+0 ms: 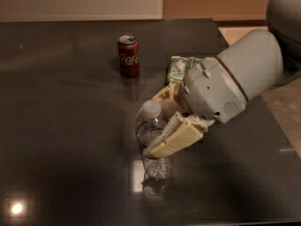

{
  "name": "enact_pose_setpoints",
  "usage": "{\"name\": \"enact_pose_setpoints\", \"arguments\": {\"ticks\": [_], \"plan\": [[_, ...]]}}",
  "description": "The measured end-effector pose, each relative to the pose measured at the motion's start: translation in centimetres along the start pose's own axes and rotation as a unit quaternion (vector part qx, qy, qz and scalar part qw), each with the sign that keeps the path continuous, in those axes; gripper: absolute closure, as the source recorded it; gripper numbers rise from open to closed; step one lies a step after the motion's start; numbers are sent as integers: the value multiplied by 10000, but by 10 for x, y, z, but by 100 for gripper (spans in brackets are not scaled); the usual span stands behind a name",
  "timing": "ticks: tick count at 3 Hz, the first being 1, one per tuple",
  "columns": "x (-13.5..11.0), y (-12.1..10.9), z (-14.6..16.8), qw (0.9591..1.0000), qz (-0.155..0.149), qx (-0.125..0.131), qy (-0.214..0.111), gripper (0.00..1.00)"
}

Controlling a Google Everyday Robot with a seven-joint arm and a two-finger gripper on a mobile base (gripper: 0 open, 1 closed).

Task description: Knock water bottle over

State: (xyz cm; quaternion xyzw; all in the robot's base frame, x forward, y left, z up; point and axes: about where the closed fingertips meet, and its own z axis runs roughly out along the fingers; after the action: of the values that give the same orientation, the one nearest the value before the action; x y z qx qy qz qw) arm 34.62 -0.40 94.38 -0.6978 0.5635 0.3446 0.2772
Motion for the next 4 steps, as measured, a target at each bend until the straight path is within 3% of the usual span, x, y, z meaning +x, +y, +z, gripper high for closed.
{"name": "enact_pose_setpoints", "arguments": {"ticks": [1, 2, 3, 4], "plan": [[1, -17, -18, 9988, -169, 48, 460, 87], [3, -38, -34, 9904, -674, 20, 1204, 100], [8, -50, -36, 9706, -1277, -50, 2041, 100], [17, -52, -28, 9433, -1765, -169, 2808, 100]]}}
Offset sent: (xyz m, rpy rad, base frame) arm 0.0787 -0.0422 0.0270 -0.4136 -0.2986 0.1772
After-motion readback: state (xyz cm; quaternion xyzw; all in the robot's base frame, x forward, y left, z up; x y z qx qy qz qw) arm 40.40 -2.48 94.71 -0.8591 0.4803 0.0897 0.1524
